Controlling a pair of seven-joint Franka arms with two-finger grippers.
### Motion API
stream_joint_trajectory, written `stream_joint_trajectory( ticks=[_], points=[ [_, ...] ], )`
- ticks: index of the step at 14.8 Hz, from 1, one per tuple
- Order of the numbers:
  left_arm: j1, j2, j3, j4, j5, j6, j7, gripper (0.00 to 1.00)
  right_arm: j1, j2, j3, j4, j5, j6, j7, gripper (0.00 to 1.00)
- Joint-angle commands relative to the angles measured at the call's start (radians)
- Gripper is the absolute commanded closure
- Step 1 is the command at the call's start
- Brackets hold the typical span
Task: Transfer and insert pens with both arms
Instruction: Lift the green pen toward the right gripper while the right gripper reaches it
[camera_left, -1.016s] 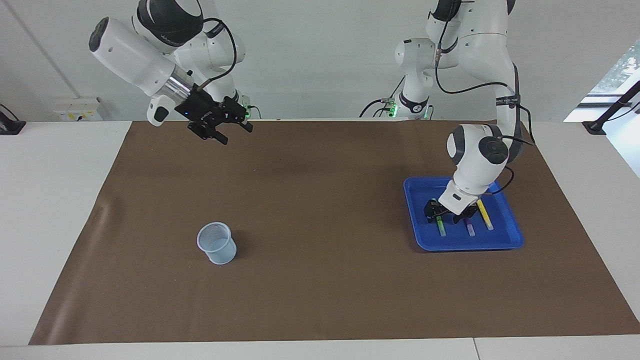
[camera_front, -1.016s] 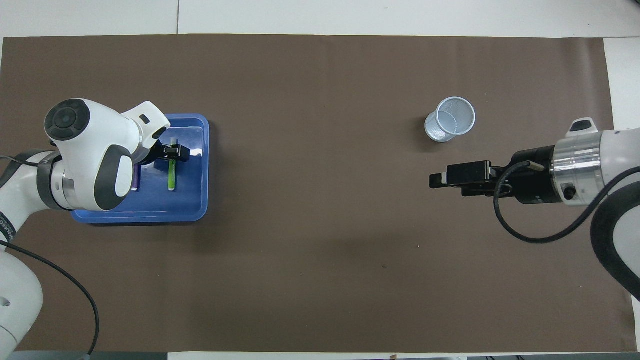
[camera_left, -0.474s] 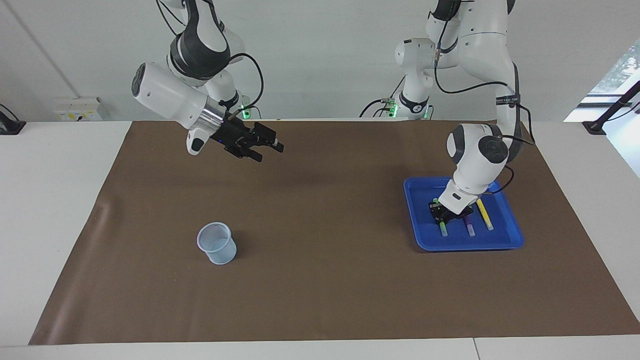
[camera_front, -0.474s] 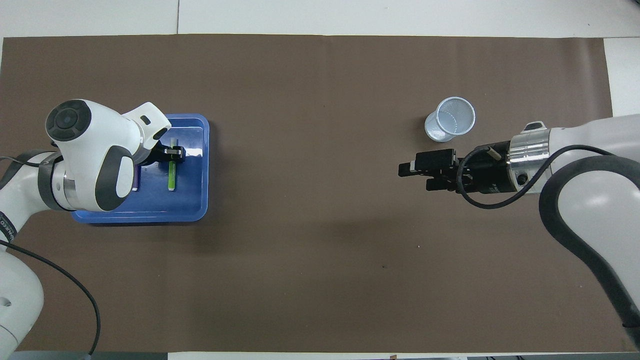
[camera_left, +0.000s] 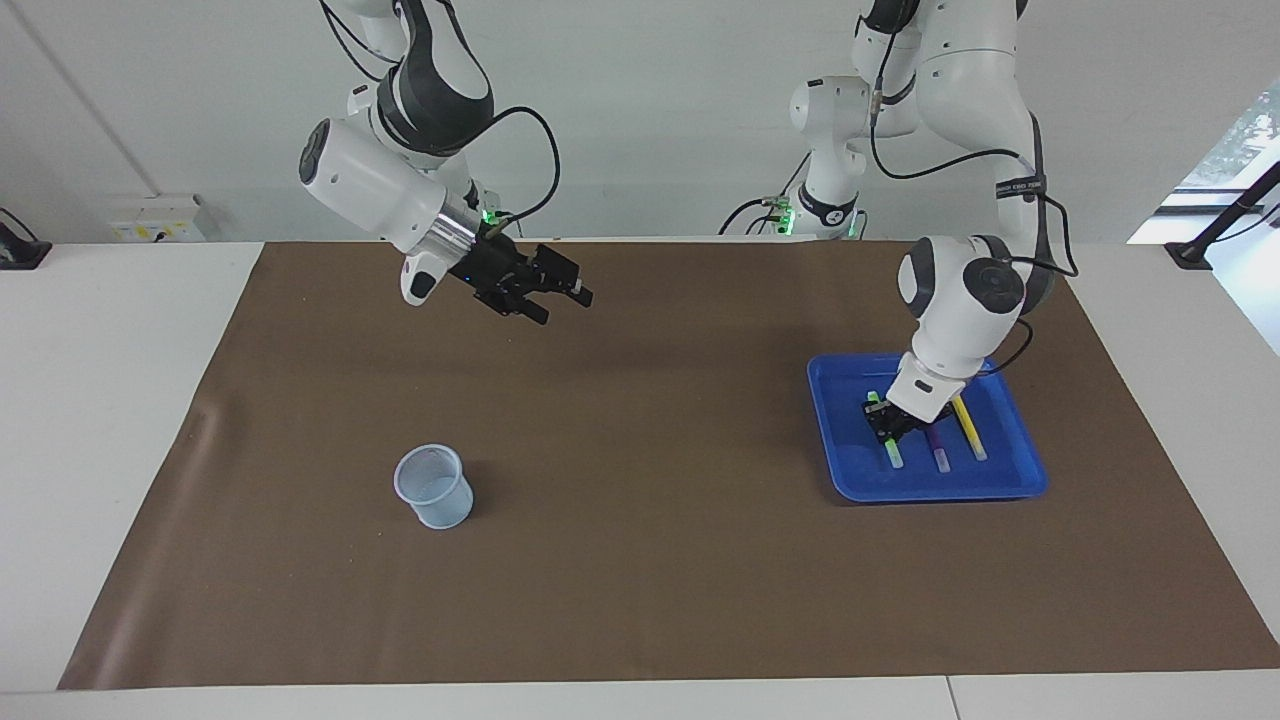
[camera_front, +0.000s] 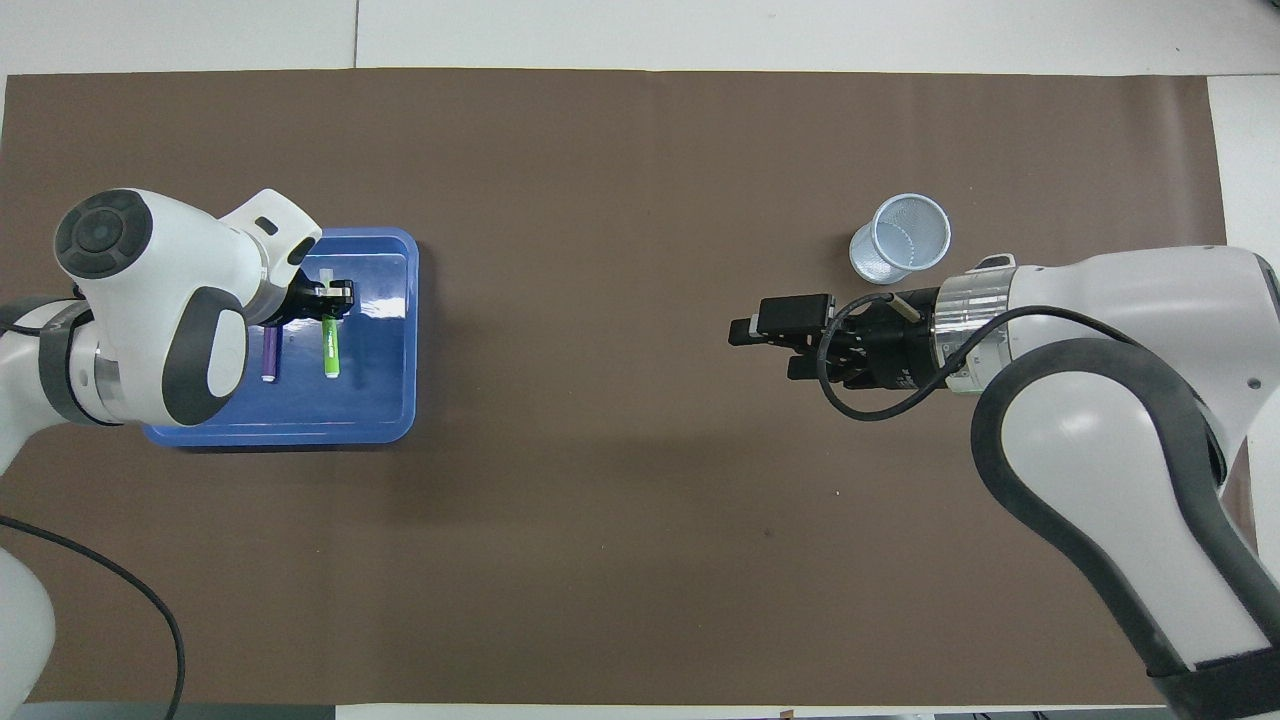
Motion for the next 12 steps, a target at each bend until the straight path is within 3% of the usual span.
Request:
stream_joint_trajectory(
  ticks=[1,3,6,9,12],
  points=[
    [-0.002,-0.064,-0.004,0.018,0.013,-0.094,-0.131,1.00,-0.003,0.015,0.001,-0.039,0.121,0.047,-0.049,0.00],
    [-0.012,-0.073,-0.006,0.054,-0.028,-0.134,-0.243,1.00,0.022,0.010,0.001,-0.071,0.230,0.088,-0.045,0.00],
    [-0.072,-0.061,-0.006,0.101,-0.130,-0.128,-0.490,1.00,0.114,0.018,0.001,-0.079,0.264,0.255,-0.074,0.00],
    [-0.133,-0.058,-0.006,0.121,-0.218,-0.105,-0.763,1.00,0.131,0.047,0.001,-0.076,0.361,0.283,-0.080,0.00],
    [-0.206,-0.055,-0.006,0.118,-0.298,-0.039,-0.979,1.00,0.176,0.078,0.001,-0.076,0.366,0.331,-0.083,0.00]
  ],
)
